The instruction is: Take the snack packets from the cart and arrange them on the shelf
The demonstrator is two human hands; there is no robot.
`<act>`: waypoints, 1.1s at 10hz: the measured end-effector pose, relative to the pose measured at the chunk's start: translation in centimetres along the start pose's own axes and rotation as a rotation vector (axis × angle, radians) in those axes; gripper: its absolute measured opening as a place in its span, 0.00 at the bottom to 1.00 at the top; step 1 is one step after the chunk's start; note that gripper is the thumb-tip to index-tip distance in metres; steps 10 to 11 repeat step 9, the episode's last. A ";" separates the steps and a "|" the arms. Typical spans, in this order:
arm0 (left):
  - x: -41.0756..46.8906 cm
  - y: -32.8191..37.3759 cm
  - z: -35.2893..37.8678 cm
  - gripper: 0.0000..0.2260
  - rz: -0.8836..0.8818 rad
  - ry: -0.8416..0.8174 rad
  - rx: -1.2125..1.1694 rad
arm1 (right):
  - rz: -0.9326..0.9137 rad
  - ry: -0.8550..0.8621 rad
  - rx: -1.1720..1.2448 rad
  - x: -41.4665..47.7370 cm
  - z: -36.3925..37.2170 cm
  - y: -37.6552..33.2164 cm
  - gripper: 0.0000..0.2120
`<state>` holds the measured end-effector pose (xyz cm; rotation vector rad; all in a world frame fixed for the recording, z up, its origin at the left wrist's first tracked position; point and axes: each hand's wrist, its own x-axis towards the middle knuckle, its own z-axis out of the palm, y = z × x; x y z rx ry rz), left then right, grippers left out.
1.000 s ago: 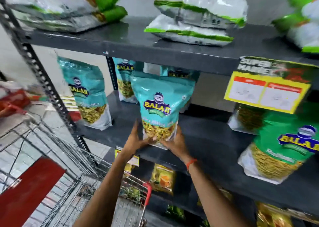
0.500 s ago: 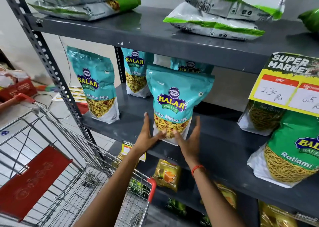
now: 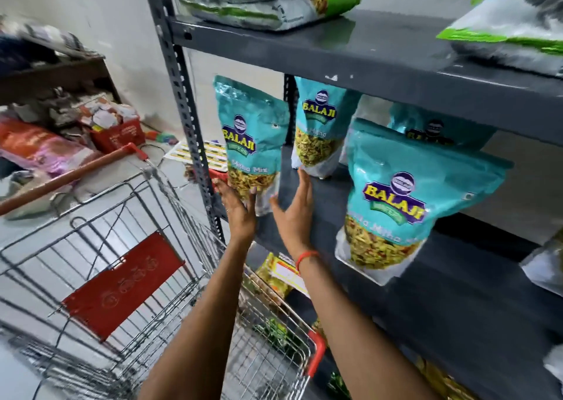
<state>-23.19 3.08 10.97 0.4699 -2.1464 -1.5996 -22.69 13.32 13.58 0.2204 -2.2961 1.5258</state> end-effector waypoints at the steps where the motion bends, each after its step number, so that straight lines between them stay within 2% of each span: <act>1: 2.4 -1.1 -1.7 0.31 -0.052 -0.154 -0.188 | 0.235 -0.199 -0.029 1.7 2.7 3.0 0.41; 2: 3.3 -1.5 -2.3 0.27 -0.068 -0.223 -0.228 | 0.236 -0.250 -0.049 2.4 3.9 4.1 0.40; 5: 3.3 -1.6 -2.1 0.25 -0.095 -0.288 -0.212 | 0.176 -0.144 -0.084 3.0 4.6 5.0 0.34; 7: 2.8 -0.8 -2.5 0.29 -0.109 -0.356 -0.164 | 0.225 -0.251 -0.049 3.3 3.6 3.9 0.44; 8: 2.4 -0.4 -2.9 0.31 -0.159 -0.385 -0.074 | 0.251 -0.281 -0.092 3.1 3.4 3.7 0.44; 9: 0.7 0.7 -2.8 0.24 -0.283 -0.273 0.040 | 0.356 -0.401 -0.261 2.0 1.2 2.7 0.29; 11: 0.7 0.7 -2.8 0.24 -0.283 -0.273 0.040 | 0.356 -0.401 -0.261 2.0 1.2 2.7 0.29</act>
